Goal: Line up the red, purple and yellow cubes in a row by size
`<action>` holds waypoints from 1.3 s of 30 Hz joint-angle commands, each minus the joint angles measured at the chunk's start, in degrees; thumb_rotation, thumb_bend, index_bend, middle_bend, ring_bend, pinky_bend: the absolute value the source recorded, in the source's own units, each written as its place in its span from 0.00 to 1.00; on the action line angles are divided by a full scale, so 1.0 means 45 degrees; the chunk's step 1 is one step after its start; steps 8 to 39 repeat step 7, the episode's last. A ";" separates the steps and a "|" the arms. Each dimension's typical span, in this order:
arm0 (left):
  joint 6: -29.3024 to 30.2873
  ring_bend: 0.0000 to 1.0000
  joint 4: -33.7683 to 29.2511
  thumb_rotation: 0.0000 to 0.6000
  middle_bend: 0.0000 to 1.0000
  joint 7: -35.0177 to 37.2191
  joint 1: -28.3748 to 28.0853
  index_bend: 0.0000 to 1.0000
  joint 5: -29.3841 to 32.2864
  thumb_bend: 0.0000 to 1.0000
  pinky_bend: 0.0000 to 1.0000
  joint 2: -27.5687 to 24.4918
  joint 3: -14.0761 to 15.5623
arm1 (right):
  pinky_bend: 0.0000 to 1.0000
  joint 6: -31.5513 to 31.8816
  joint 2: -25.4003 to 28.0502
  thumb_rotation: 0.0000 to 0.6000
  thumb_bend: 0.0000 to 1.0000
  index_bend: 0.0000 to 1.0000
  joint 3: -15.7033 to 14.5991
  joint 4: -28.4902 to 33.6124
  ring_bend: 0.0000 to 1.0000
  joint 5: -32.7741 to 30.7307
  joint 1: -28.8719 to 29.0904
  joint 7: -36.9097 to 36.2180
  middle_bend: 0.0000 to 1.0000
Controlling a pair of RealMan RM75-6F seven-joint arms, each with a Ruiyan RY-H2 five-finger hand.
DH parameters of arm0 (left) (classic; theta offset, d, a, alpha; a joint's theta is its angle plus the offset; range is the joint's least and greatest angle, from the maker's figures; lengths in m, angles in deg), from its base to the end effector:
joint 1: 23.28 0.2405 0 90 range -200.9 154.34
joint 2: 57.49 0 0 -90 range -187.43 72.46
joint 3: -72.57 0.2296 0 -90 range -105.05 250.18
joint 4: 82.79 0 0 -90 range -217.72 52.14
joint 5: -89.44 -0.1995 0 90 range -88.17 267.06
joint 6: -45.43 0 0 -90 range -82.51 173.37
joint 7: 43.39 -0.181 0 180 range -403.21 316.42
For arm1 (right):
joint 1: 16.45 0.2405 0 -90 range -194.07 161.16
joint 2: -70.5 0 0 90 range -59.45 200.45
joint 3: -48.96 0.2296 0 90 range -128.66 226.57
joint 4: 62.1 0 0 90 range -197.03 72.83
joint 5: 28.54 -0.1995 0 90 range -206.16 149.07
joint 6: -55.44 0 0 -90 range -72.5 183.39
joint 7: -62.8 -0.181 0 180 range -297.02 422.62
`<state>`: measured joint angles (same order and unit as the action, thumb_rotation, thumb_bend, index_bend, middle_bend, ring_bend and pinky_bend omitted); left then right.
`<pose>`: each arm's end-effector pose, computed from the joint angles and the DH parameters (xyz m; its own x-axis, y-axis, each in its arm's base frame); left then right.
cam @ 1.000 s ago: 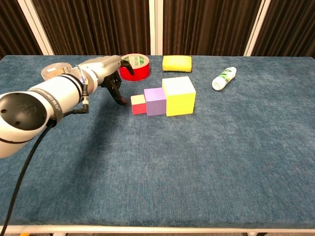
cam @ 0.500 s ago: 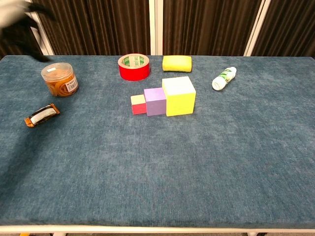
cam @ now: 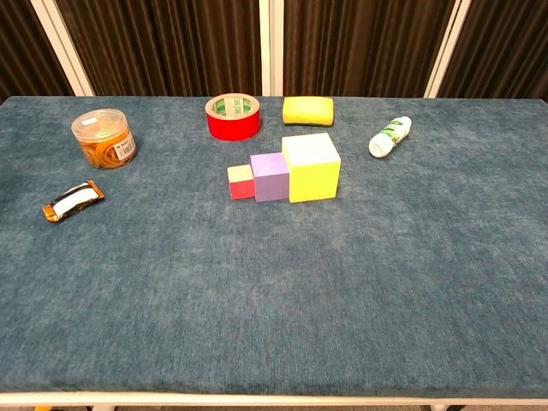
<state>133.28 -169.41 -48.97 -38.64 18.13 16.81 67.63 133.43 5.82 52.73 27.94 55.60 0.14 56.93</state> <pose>-0.2771 0.2712 0.1415 0.3821 -0.1245 0.9157 0.9236 0.0859 -0.3737 -0.2520 -0.2747 0.1429 0.3336 -0.0374 0.9420 -0.9329 -0.1571 0.3241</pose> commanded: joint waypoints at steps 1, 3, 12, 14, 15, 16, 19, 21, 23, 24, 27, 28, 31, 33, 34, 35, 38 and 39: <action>0.1089 0.29 -0.0308 1.00 0.34 0.0338 0.0975 0.28 -0.0458 0.17 0.33 -0.0122 0.0422 | 0.00 0.0660 -0.0254 1.00 0.26 0.00 -0.0329 -0.0137 0.00 0.0382 -0.0576 -0.0072 0.04; 0.1424 0.28 -0.0455 1.00 0.34 0.0236 0.1386 0.28 -0.0694 0.17 0.32 -0.0156 0.0677 | 0.00 0.0930 -0.0293 1.00 0.26 0.00 -0.0392 -0.0144 0.00 0.0444 -0.0809 -0.0103 0.04; 0.1547 0.28 -0.0914 1.00 0.33 -0.0109 0.1898 0.28 -0.0923 0.17 0.31 -0.0351 0.1064 | 0.00 0.1422 -0.0458 1.00 0.26 0.00 -0.0419 -0.0276 0.00 0.0551 -0.1168 -0.0054 0.04; 0.1547 0.28 -0.0914 1.00 0.33 -0.0109 0.1898 0.28 -0.0923 0.17 0.31 -0.0351 0.1064 | 0.00 0.1422 -0.0458 1.00 0.26 0.00 -0.0419 -0.0276 0.00 0.0551 -0.1168 -0.0054 0.04; 0.1547 0.28 -0.0914 1.00 0.33 -0.0109 0.1898 0.28 -0.0923 0.17 0.31 -0.0351 0.1064 | 0.00 0.1422 -0.0458 1.00 0.26 0.00 -0.0419 -0.0276 0.00 0.0551 -0.1168 -0.0054 0.04; 0.1547 0.28 -0.0914 1.00 0.33 -0.0109 0.1898 0.28 -0.0923 0.17 0.31 -0.0351 0.1064 | 0.00 0.1422 -0.0458 1.00 0.26 0.00 -0.0419 -0.0276 0.00 0.0551 -0.1168 -0.0054 0.04; 0.1547 0.28 -0.0914 1.00 0.33 -0.0109 0.1898 0.28 -0.0923 0.17 0.31 -0.0351 0.1064 | 0.00 0.1422 -0.0458 1.00 0.26 0.00 -0.0419 -0.0276 0.00 0.0551 -0.1168 -0.0054 0.04; 0.1547 0.28 -0.0914 1.00 0.33 -0.0109 0.1898 0.28 -0.0923 0.17 0.31 -0.0351 0.1064 | 0.00 0.1422 -0.0458 1.00 0.26 0.00 -0.0419 -0.0276 0.00 0.0551 -0.1168 -0.0054 0.04; 0.1547 0.28 -0.0914 1.00 0.33 -0.0109 0.1898 0.28 -0.0923 0.17 0.31 -0.0351 0.1064 | 0.00 0.1422 -0.0458 1.00 0.26 0.00 -0.0419 -0.0276 0.00 0.0551 -0.1168 -0.0054 0.04; 0.1547 0.28 -0.0914 1.00 0.33 -0.0109 0.1898 0.28 -0.0923 0.17 0.31 -0.0351 0.1064 | 0.00 0.1422 -0.0458 1.00 0.26 0.00 -0.0419 -0.0276 0.00 0.0551 -0.1168 -0.0054 0.04; 0.1547 0.28 -0.0914 1.00 0.33 -0.0109 0.1898 0.28 -0.0923 0.17 0.31 -0.0351 0.1064 | 0.00 0.1422 -0.0458 1.00 0.26 0.00 -0.0419 -0.0276 0.00 0.0551 -0.1168 -0.0054 0.04; 0.1547 0.28 -0.0914 1.00 0.33 -0.0109 0.1898 0.28 -0.0923 0.17 0.31 -0.0351 0.1064 | 0.00 0.1422 -0.0458 1.00 0.26 0.00 -0.0419 -0.0276 0.00 0.0551 -0.1168 -0.0054 0.04; 0.1547 0.28 -0.0914 1.00 0.33 -0.0109 0.1898 0.28 -0.0923 0.17 0.31 -0.0351 0.1064 | 0.00 0.1422 -0.0458 1.00 0.26 0.00 -0.0419 -0.0276 0.00 0.0551 -0.1168 -0.0054 0.04; 0.1547 0.28 -0.0914 1.00 0.33 -0.0109 0.1898 0.28 -0.0923 0.17 0.31 -0.0351 0.1064 | 0.00 0.1422 -0.0458 1.00 0.26 0.00 -0.0419 -0.0276 0.00 0.0551 -0.1168 -0.0054 0.04; 0.1547 0.28 -0.0914 1.00 0.33 -0.0109 0.1898 0.28 -0.0923 0.17 0.31 -0.0351 0.1064 | 0.00 0.1422 -0.0458 1.00 0.26 0.00 -0.0419 -0.0276 0.00 0.0551 -0.1168 -0.0054 0.04; 0.1547 0.28 -0.0914 1.00 0.33 -0.0109 0.1898 0.28 -0.0923 0.17 0.31 -0.0351 0.1064 | 0.00 0.1422 -0.0458 1.00 0.26 0.00 -0.0419 -0.0276 0.00 0.0551 -0.1168 -0.0054 0.04; 0.1547 0.28 -0.0914 1.00 0.33 -0.0109 0.1898 0.28 -0.0923 0.17 0.31 -0.0351 0.1064 | 0.00 0.1422 -0.0458 1.00 0.26 0.00 -0.0419 -0.0276 0.00 0.0551 -0.1168 -0.0054 0.04; 0.1547 0.28 -0.0914 1.00 0.33 -0.0109 0.1898 0.28 -0.0923 0.17 0.31 -0.0351 0.1064 | 0.00 0.1422 -0.0458 1.00 0.26 0.00 -0.0419 -0.0276 0.00 0.0551 -0.1168 -0.0054 0.04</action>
